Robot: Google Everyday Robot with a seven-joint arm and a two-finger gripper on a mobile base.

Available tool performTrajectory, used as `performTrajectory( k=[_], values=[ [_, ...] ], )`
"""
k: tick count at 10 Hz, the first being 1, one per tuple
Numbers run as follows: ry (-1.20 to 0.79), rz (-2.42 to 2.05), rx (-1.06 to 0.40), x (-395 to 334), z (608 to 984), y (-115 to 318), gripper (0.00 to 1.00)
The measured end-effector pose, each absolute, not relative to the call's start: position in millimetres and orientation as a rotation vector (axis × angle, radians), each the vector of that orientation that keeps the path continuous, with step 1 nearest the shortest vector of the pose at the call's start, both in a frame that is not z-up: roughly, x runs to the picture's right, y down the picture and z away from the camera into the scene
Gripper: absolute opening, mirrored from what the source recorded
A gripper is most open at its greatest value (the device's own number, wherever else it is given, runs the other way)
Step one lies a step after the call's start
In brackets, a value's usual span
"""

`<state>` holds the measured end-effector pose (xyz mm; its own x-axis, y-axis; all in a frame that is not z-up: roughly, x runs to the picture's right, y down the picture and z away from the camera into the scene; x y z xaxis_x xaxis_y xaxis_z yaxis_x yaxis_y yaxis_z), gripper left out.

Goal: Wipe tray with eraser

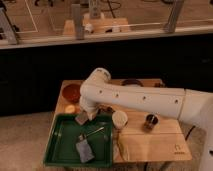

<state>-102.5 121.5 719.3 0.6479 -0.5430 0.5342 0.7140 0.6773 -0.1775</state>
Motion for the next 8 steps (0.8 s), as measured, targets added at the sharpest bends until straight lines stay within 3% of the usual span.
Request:
performTrajectory(
  k=[5, 8],
  values=[
    [-0.536, -0.881, -0.451, -147, 724, 166, 0.0],
    [-0.544, -0.899, -0.46, -148, 724, 171, 0.0]
  ],
)
